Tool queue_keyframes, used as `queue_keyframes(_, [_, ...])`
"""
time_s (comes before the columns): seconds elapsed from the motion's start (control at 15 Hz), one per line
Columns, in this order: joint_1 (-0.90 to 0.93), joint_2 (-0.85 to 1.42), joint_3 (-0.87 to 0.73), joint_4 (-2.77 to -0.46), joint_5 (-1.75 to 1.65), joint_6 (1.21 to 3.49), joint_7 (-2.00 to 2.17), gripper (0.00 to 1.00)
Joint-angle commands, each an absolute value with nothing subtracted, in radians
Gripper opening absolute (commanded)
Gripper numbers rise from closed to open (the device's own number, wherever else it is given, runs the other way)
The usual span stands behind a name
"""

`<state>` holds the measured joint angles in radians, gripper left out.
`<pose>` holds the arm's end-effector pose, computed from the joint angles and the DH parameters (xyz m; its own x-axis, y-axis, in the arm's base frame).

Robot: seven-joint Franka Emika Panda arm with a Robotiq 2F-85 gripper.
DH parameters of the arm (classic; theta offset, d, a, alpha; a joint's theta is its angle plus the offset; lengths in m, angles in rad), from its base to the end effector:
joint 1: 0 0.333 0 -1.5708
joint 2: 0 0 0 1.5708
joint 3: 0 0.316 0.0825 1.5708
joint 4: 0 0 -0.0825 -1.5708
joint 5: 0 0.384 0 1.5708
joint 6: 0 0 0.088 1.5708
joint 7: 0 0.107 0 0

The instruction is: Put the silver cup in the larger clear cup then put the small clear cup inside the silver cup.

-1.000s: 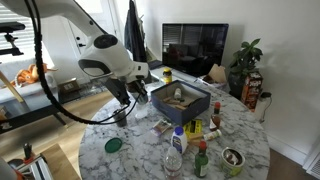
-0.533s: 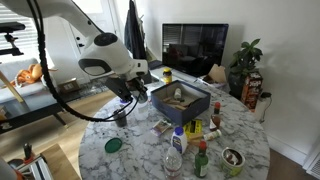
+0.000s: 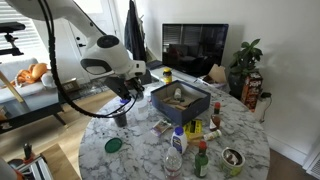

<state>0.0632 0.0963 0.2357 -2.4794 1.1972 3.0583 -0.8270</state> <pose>0.4739 0.0700 0.2785 0.8878 -0.1142 0.4458 0.0105 -0.9634 -0.2677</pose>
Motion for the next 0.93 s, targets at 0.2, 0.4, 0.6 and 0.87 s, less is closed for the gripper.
queue_keyframes(0.2, [0.062, 0.248, 0.247, -2.38, 1.266, 3.081, -0.856, 0.01])
queue_keyframes(0.4, [0.068, 0.292, 0.241, -2.366, 1.252, 3.092, -0.836, 0.29])
queue_keyframes(0.6, [0.078, 0.288, 0.23, -2.389, 1.228, 3.104, -0.799, 0.51])
queue_keyframes(0.87, [0.097, 0.226, 0.204, -2.477, 1.158, 3.05, -0.706, 0.79])
